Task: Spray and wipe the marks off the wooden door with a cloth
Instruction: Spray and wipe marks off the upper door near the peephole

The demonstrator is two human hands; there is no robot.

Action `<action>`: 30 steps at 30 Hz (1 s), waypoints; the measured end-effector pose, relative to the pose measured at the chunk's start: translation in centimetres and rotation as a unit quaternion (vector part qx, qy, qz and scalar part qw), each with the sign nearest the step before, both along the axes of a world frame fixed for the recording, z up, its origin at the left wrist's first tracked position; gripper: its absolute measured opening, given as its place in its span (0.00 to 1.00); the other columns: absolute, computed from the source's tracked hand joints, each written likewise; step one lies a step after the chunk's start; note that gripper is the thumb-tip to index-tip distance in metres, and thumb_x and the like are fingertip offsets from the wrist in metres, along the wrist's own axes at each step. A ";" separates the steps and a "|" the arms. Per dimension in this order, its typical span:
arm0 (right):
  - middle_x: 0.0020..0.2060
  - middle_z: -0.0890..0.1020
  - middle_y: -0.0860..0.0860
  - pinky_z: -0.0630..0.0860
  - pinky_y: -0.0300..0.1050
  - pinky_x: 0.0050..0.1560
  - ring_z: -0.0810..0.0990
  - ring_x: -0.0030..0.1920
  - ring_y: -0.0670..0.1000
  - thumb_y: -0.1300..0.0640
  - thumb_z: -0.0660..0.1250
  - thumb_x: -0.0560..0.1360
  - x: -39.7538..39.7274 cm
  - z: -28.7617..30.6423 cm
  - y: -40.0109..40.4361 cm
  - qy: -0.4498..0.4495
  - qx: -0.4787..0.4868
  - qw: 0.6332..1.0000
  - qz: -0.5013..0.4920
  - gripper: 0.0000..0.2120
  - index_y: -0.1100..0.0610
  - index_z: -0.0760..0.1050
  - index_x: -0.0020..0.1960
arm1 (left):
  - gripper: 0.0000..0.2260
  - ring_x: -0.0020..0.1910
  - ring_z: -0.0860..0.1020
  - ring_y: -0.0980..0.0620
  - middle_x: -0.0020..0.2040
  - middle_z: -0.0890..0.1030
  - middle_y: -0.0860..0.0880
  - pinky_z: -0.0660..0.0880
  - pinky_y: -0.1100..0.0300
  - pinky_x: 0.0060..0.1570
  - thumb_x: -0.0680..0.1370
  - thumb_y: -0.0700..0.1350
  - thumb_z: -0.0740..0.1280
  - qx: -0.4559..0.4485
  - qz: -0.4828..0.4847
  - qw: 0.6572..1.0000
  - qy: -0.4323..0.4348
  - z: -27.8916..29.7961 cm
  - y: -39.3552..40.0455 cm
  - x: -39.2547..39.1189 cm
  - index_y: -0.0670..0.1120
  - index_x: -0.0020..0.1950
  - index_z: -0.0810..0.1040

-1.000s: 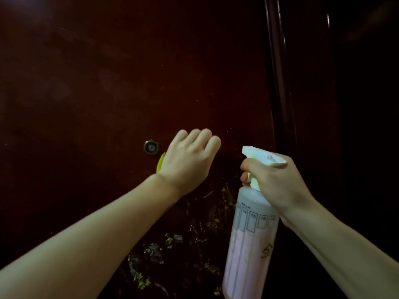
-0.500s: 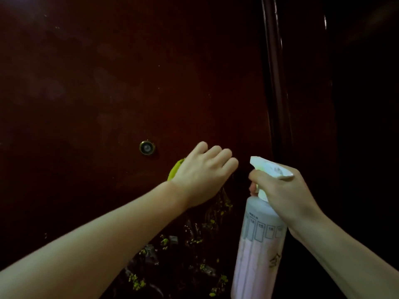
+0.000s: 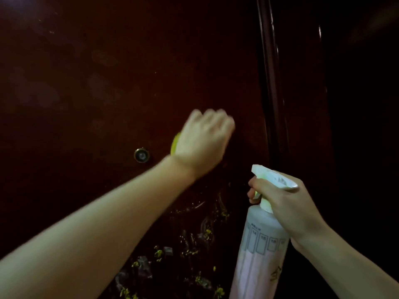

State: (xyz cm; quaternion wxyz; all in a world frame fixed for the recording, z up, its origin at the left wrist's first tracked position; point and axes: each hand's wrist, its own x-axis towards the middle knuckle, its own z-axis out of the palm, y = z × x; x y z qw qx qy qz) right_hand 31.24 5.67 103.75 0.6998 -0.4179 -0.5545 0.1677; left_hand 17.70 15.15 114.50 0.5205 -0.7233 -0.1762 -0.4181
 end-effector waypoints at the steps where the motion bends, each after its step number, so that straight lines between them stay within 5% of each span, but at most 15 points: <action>1: 0.31 0.81 0.56 0.75 0.40 0.35 0.78 0.32 0.48 0.61 0.68 0.73 0.0 -0.1 0.0 -0.002 0.001 1.000 -0.003 0.09 0.62 0.78 0.35 | 0.02 0.40 0.75 0.44 0.42 0.77 0.46 0.68 0.50 0.40 0.75 0.40 0.67 -0.010 -0.001 0.998 0.060 -2.3 -0.2 -0.4 0.44 0.47 0.76; 4: 0.28 0.77 0.54 0.70 0.46 0.32 0.73 0.29 0.50 0.62 0.67 0.73 -0.1 -0.4 0.1 -0.036 -0.010 0.999 -0.020 0.09 0.65 0.73 0.35 | 0.01 0.38 0.73 0.47 0.42 0.76 0.47 0.67 0.52 0.38 0.77 0.40 0.66 -0.031 0.008 0.990 0.135 -4.6 -0.4 -2.2 0.44 0.47 0.75; 10: 0.30 0.77 0.60 0.72 0.43 0.33 0.74 0.32 0.50 0.53 0.67 0.67 -1.4 -0.8 0.1 -0.046 -0.010 0.999 -0.009 0.14 0.66 0.74 0.37 | 0.04 0.40 0.77 0.43 0.42 0.77 0.44 0.71 0.49 0.41 0.78 0.42 0.64 0.003 0.013 0.998 -0.059 1.1 0.0 -4.5 0.41 0.46 0.75; 13: 0.33 0.78 0.62 0.72 0.48 0.35 0.75 0.33 0.52 0.57 0.68 0.70 -1.9 -1.5 0.4 -0.064 -0.015 0.998 -0.020 0.12 0.67 0.75 0.39 | 0.04 0.40 0.76 0.44 0.43 0.77 0.45 0.70 0.50 0.41 0.78 0.41 0.64 -0.001 0.004 1.000 -0.014 -1.8 0.0 -4.7 0.42 0.46 0.75; 17: 0.27 0.76 0.53 0.69 0.48 0.32 0.72 0.28 0.49 0.60 0.68 0.72 -2.0 -2.8 0.5 -0.053 -0.034 0.998 -0.021 0.09 0.67 0.74 0.39 | 0.05 0.38 0.74 0.47 0.41 0.76 0.47 0.67 0.52 0.39 0.80 0.41 0.62 -0.018 0.017 0.997 0.080 -5.7 -0.5 -5.3 0.43 0.45 0.75; 24: 0.33 0.75 0.63 0.67 0.42 0.31 0.70 0.31 0.51 0.59 0.68 0.73 -4.1 -3.2 0.5 -0.112 0.003 0.993 -0.018 0.13 0.69 0.71 0.39 | 0.08 0.34 0.73 0.47 0.39 0.76 0.45 0.68 0.52 0.36 0.79 0.40 0.64 0.051 0.005 0.996 -0.076 -2.7 -0.1 -10.3 0.40 0.41 0.74; 30: 0.27 0.72 0.56 0.66 0.49 0.31 0.69 0.29 0.52 0.61 0.67 0.72 -5.6 -3.6 1.3 -0.077 -0.011 0.997 -0.007 0.13 0.69 0.68 0.36 | 0.08 0.37 0.74 0.47 0.40 0.77 0.46 0.67 0.53 0.38 0.79 0.41 0.64 0.050 0.051 0.997 -0.007 -4.9 -0.1 -12.2 0.41 0.41 0.75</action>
